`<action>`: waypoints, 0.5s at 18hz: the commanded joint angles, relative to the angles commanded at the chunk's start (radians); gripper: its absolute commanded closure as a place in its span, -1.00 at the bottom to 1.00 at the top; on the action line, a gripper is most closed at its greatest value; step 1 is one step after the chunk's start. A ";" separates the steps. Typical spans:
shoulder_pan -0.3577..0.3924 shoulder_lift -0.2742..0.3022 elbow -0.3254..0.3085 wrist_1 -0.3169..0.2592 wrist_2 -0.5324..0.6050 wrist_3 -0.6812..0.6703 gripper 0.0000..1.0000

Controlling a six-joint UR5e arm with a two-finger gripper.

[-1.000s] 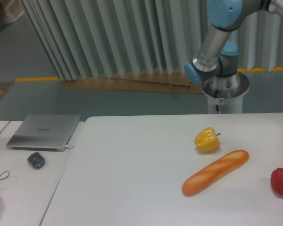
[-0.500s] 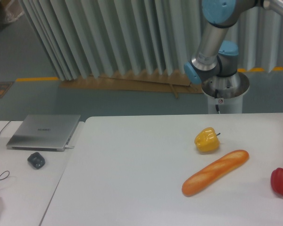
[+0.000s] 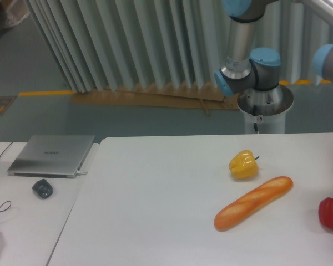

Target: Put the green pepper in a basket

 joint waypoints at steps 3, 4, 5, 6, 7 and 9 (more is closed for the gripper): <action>-0.028 0.024 -0.040 -0.003 -0.002 -0.008 -1.00; -0.031 0.028 -0.040 -0.005 0.000 -0.006 -1.00; -0.035 0.028 -0.041 -0.005 0.002 -0.006 -1.00; -0.035 0.028 -0.043 -0.005 0.002 -0.006 -1.00; -0.035 0.026 -0.042 -0.005 0.002 -0.005 -1.00; -0.037 0.025 -0.038 -0.006 0.003 -0.005 -1.00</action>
